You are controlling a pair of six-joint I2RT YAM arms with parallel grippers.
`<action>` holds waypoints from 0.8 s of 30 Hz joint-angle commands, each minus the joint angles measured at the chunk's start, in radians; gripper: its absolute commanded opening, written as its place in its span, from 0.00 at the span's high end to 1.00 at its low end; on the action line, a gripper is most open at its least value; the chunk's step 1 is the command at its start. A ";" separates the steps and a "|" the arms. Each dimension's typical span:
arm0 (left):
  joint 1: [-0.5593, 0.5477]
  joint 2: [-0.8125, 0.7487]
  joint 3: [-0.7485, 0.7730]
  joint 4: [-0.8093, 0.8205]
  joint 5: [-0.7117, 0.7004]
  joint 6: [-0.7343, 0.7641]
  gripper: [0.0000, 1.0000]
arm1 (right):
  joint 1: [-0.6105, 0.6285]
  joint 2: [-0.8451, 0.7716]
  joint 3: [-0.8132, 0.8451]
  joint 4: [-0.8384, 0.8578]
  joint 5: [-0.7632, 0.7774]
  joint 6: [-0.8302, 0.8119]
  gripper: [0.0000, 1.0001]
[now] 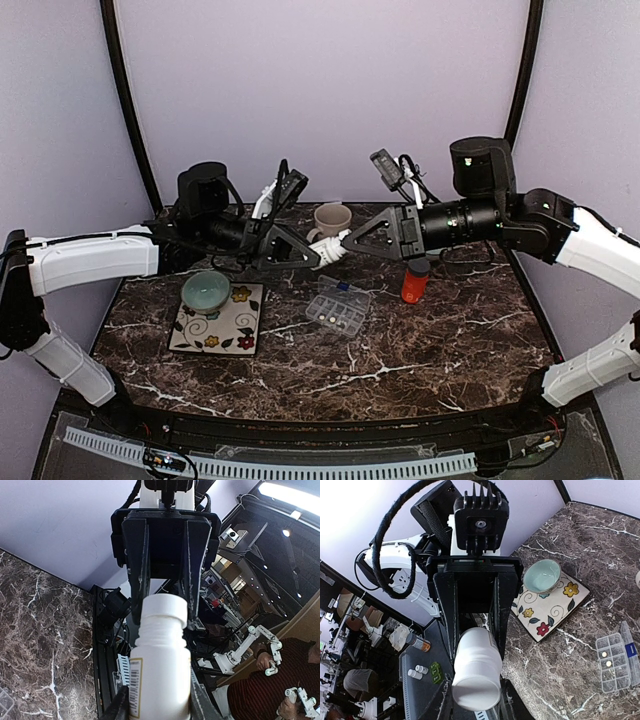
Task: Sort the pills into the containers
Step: Close the lid of the pill bottle on the pill bottle.
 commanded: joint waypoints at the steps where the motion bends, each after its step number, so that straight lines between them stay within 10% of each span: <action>1: -0.005 -0.017 0.067 0.053 0.000 0.029 1.00 | 0.014 0.015 -0.025 0.017 -0.041 0.003 0.91; 24: -0.002 0.005 0.101 0.058 -0.036 0.043 1.00 | 0.022 0.000 -0.052 0.022 -0.038 0.017 0.91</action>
